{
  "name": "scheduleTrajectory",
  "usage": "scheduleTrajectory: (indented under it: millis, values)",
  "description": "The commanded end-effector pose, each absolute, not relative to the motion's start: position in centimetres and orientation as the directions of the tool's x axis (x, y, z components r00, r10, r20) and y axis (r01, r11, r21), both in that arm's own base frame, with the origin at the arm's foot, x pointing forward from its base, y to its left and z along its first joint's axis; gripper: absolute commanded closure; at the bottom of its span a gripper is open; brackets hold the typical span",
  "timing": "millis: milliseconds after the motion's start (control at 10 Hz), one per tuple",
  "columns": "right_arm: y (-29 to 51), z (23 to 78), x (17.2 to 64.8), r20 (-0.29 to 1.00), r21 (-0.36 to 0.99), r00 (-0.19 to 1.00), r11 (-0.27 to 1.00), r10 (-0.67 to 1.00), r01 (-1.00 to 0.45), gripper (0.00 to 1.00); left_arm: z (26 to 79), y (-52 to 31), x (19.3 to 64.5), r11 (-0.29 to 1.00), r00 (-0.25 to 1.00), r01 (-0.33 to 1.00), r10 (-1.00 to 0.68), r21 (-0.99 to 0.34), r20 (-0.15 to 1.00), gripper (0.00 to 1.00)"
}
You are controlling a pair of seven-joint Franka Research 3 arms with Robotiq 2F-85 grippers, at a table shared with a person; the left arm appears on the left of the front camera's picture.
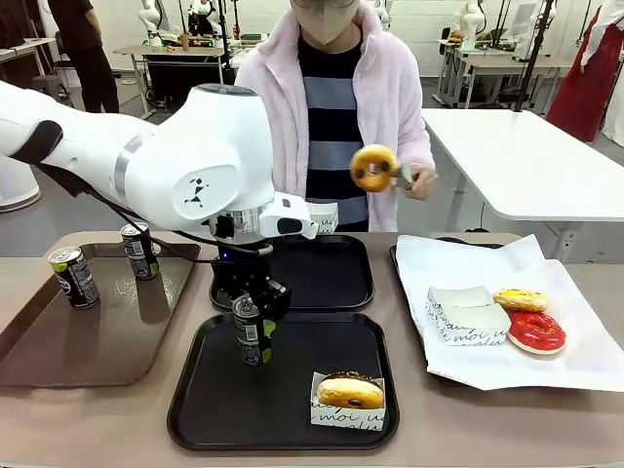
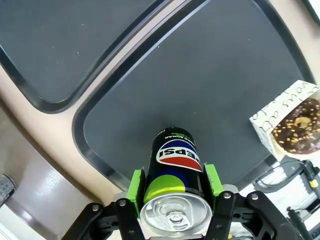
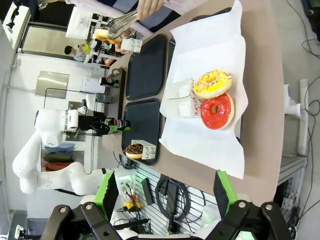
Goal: Set up donuts and drinks on trays.
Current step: Pick up one Pepsi coke and place it on the Flat Tray.
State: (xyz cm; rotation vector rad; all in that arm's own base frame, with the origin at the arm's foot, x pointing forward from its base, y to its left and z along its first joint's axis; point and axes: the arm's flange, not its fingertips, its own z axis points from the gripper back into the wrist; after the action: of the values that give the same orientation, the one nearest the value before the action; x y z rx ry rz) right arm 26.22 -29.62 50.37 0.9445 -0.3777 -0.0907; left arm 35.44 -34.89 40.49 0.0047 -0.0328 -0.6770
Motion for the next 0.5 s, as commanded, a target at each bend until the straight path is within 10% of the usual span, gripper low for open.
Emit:
scheduleTrajectory:
  millis: [0, 300, 400]
  values:
    - [-29.6, 50.4, 26.5, 0.297, 0.814, 0.923, 0.571, -0.245, -0.11, 0.0, 39.6, -35.0, 34.9, 0.759, 0.755, 0.65, -0.651, 0.05, 0.074, 0.41]
    - [-29.6, 50.4, 26.5, 0.297, 0.814, 0.923, 0.571, -0.245, -0.11, 0.0, 38.4, -34.7, 34.8, 0.739, 0.733, 0.669, -0.674, 0.077, 0.089, 0.41]
    - [-29.6, 50.4, 26.5, 0.297, 0.814, 0.923, 0.571, -0.245, -0.11, 0.0, 38.4, -34.8, 34.7, 0.732, 0.726, 0.677, -0.682, 0.079, 0.087, 0.1]
